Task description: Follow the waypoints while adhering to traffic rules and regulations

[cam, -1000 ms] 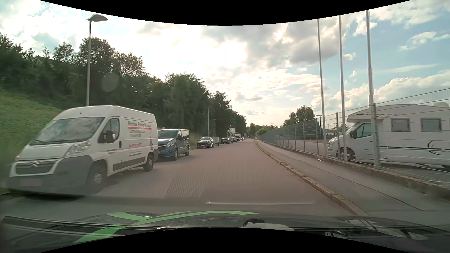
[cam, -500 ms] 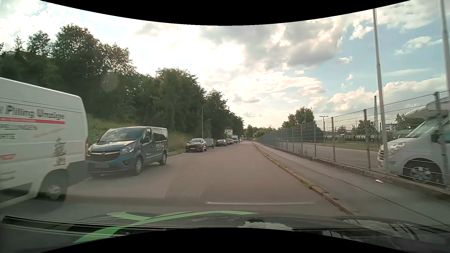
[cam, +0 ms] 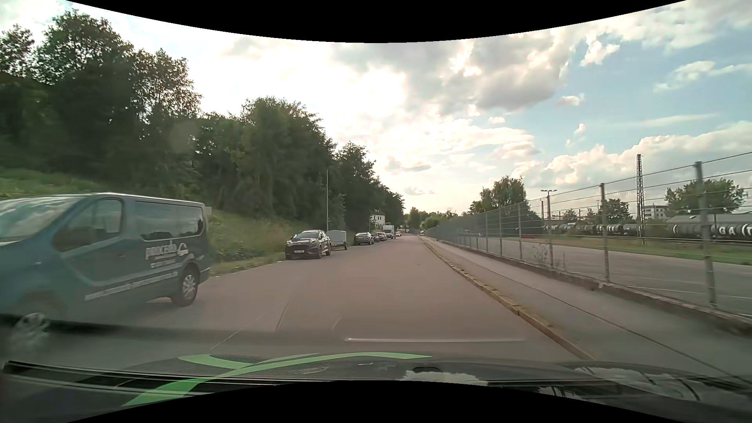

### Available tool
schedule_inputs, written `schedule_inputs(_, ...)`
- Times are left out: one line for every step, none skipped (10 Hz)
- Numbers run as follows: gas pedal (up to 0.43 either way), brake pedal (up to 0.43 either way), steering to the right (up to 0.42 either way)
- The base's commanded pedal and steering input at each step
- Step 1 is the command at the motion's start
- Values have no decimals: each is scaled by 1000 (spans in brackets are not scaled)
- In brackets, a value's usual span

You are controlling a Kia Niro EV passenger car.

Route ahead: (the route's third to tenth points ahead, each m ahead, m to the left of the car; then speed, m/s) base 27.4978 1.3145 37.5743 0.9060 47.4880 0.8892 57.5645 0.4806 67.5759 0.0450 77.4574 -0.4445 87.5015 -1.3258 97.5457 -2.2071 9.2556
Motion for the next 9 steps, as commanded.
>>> schedule_inputs(138,0,7)
schedule_inputs(138,0,9)
schedule_inputs(138,0,9)
schedule_inputs(138,0,9)
schedule_inputs(130,0,9)
schedule_inputs(130,0,9)
schedule_inputs(130,0,8)
schedule_inputs(130,0,7)
schedule_inputs(130,0,4)
